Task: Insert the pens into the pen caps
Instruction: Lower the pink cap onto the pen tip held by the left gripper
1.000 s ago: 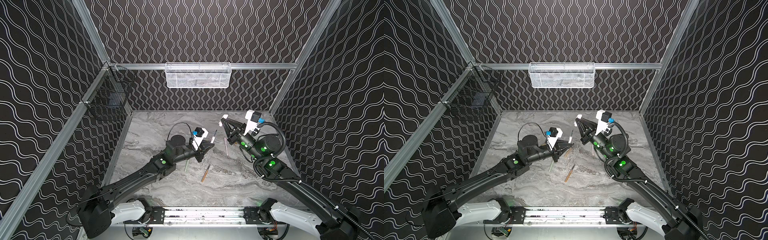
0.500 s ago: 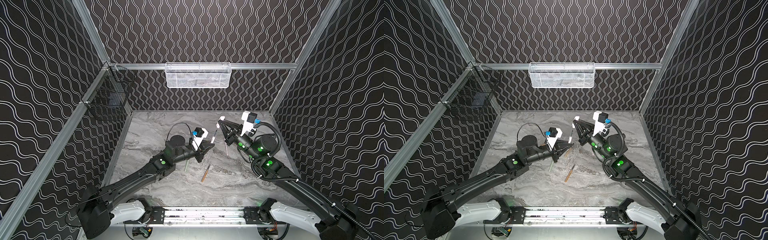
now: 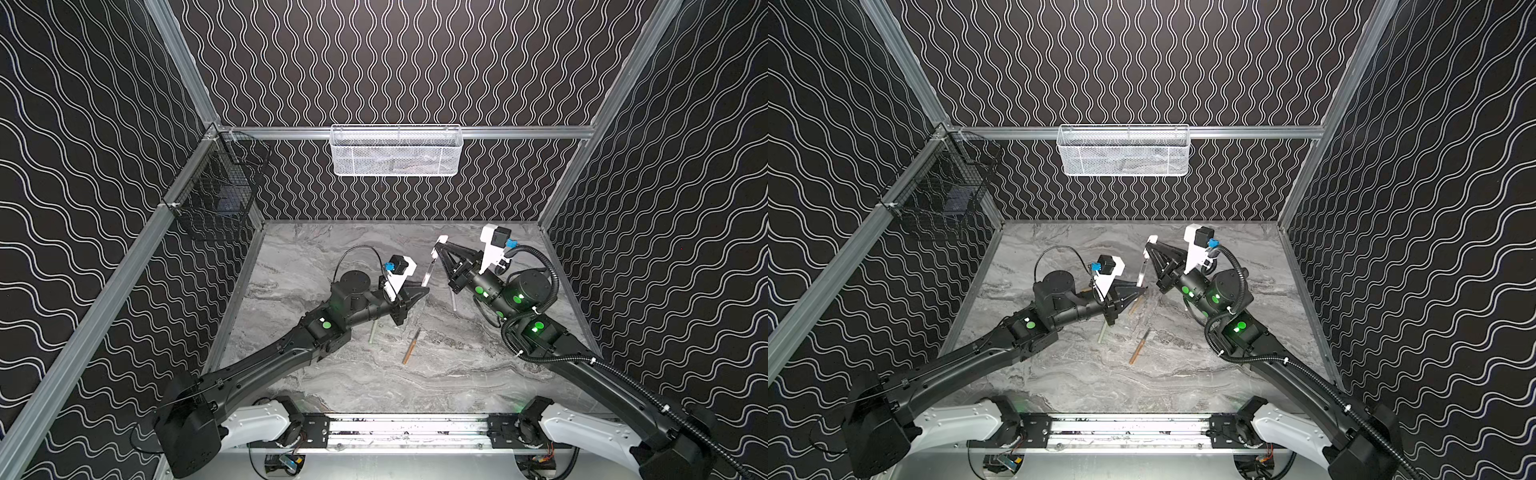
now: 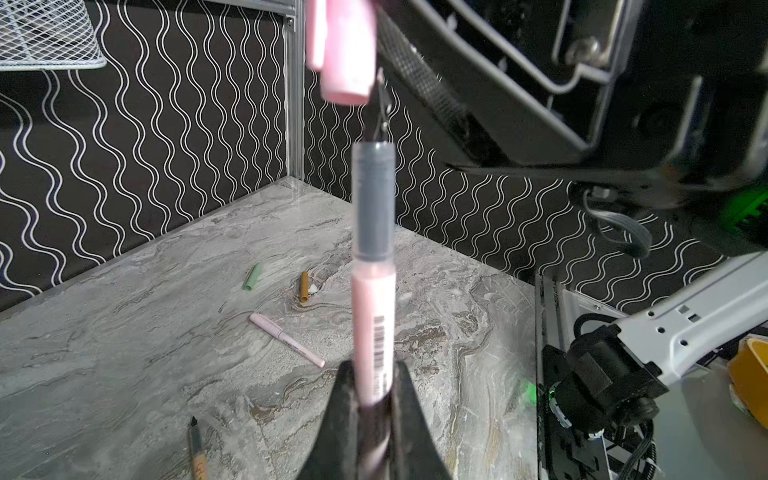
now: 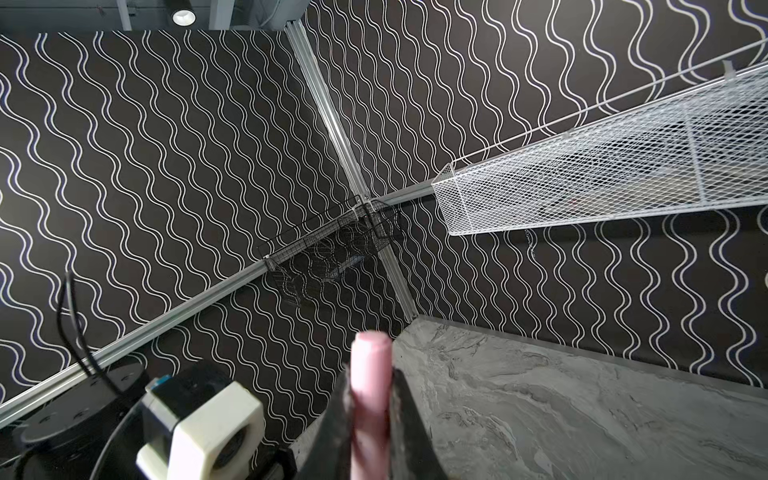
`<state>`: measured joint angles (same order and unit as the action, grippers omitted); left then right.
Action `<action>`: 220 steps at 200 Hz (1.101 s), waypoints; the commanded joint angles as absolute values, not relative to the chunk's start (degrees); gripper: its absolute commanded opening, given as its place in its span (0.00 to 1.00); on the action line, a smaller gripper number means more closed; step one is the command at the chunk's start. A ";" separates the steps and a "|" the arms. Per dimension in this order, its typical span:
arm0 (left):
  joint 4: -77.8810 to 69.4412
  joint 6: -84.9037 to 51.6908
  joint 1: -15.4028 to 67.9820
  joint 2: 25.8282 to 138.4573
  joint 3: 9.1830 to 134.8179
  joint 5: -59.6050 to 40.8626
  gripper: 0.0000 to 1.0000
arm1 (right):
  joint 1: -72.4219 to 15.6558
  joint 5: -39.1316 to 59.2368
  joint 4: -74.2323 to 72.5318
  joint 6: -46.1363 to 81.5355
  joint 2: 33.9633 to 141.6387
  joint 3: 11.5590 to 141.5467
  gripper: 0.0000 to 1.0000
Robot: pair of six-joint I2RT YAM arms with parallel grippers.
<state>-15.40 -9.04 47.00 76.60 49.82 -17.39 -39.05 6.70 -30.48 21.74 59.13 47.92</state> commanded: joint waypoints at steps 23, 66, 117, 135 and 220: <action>-16.78 -8.97 47.12 76.77 50.27 -17.23 0.00 | -39.29 6.00 -32.78 21.70 58.56 47.74 0.09; -16.79 -8.97 47.30 76.92 50.27 -17.48 0.00 | -39.36 3.99 -33.25 19.69 57.68 49.01 0.08; -16.62 -8.97 47.38 76.90 50.36 -17.36 0.00 | -39.33 6.10 -31.61 21.16 56.73 47.51 0.09; -16.64 -8.96 47.45 76.88 50.38 -17.31 0.00 | -39.35 7.00 -30.46 21.35 56.52 47.15 0.09; -16.61 -8.86 47.38 76.87 50.26 -17.14 0.00 | -39.28 8.80 -30.19 22.54 57.93 46.73 0.09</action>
